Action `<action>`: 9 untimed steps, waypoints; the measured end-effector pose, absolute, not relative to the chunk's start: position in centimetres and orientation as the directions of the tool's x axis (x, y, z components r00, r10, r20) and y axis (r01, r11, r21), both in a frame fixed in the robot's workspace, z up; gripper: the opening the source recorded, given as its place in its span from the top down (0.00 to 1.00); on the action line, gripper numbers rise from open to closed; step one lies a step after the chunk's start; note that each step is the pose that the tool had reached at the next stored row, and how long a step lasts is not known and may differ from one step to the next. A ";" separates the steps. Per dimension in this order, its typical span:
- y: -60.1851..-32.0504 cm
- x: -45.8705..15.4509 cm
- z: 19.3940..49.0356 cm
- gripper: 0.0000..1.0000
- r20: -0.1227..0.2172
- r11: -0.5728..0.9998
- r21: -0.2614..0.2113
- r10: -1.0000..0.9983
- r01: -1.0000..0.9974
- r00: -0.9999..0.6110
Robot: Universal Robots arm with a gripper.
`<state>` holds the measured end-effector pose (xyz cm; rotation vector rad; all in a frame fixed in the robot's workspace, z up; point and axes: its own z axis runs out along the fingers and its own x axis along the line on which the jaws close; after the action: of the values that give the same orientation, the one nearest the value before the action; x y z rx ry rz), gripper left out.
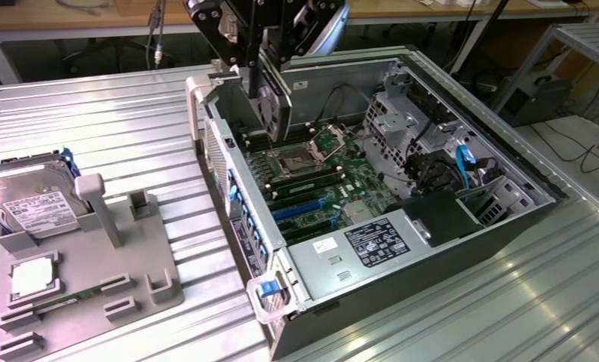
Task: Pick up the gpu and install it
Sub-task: 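Pick up the gpu and move the gpu toward the slot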
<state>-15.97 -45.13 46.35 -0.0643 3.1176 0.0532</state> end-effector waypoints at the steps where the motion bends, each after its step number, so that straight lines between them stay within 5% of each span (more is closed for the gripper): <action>1: -45.1 -15.9 46.4 0.72 -0.024 0.999 0.034 -0.041 -0.042 -0.999; 9: -45.1 -15.1 46.4 0.72 -0.024 0.999 0.034 -0.041 -0.042 -0.999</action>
<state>-15.14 -45.13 46.36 -0.0646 3.1176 0.0532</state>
